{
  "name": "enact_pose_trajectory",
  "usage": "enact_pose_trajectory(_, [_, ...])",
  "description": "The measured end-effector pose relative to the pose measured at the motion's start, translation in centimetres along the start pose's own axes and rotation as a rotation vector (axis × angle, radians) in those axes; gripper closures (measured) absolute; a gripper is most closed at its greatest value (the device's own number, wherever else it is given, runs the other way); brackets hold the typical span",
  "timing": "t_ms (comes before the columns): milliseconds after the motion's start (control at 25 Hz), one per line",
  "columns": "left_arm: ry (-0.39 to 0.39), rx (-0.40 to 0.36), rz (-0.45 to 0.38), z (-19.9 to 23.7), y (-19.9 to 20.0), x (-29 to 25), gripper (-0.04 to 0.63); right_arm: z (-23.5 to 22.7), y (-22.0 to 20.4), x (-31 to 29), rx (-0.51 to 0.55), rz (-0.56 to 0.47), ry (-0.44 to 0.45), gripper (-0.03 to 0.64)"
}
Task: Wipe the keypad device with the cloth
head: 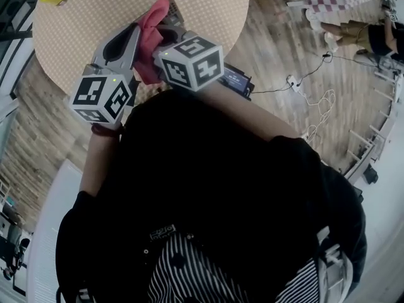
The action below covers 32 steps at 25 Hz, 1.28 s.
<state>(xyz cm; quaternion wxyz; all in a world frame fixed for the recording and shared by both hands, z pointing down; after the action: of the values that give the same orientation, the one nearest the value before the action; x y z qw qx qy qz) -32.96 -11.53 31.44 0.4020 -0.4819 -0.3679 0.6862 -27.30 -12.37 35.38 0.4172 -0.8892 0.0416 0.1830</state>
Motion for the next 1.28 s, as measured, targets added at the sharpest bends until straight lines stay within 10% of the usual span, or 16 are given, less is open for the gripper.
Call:
enact_pose_trajectory(840, [0.095, -0.101, 0.306, 6.5, -7.3, -10.5, 0.595, -11.6, -4.2, -3.8, -0.202, 0.040, -0.019, 0.552])
enact_pose_trajectory(1280, [0.051, -0.310, 0.504, 7.1, -13.7, -15.1, 0.594, -15.7, -7.3, -5.6, -0.250, 0.095, -0.069, 0.552])
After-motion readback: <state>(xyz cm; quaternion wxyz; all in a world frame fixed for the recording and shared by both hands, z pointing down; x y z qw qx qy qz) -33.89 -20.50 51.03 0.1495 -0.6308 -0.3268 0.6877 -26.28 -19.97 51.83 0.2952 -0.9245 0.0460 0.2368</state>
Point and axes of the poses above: the fingertips, and each gripper's own axes: x backward along the fingers, z to its left, y out of its top, the point moved 4 cm from there along x, backward along the fingers, and after that the axes turned 15 degrees about y, right-handed, at the moved point
